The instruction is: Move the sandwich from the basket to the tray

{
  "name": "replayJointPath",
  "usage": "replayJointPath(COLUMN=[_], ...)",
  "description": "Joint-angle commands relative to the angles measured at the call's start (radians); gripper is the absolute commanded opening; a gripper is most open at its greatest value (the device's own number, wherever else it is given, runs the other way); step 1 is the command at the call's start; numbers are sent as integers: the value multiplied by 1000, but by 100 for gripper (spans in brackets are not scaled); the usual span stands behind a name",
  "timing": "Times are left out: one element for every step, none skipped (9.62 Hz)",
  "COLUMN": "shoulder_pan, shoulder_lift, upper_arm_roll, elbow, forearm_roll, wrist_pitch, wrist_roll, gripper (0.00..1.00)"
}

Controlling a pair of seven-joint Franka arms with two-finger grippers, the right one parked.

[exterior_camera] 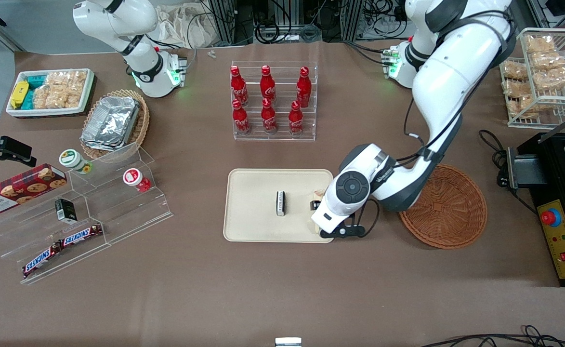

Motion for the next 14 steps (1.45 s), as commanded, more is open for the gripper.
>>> replayJointPath(shoulder_pan=[34, 78, 118, 156, 204, 269, 326, 342, 359, 397, 413, 423, 425, 427], shoulder_lift=[-123, -192, -252, -302, -342, -372, -395, -419, -435, -451, -456, -458, -459, -459], upper_arm_roll=[2, 4, 4, 5, 7, 7, 5, 7, 11, 10, 8, 8, 8, 8], elbow=[25, 22, 20, 19, 19, 19, 20, 25, 27, 27, 27, 27, 27, 25], forearm_roll=[-64, -128, -146, -138, -133, -146, -146, -132, -126, -130, -142, -146, -146, -147], wrist_pitch=[-134, -185, -252, -306, -344, -360, -361, -361, -363, -362, -361, -365, -374, -375], wrist_roll=[59, 135, 236, 336, 449, 525, 577, 602, 602, 601, 601, 596, 593, 592], gripper=[99, 99, 99, 99, 99, 99, 99, 99, 99, 99, 99, 99, 99, 99])
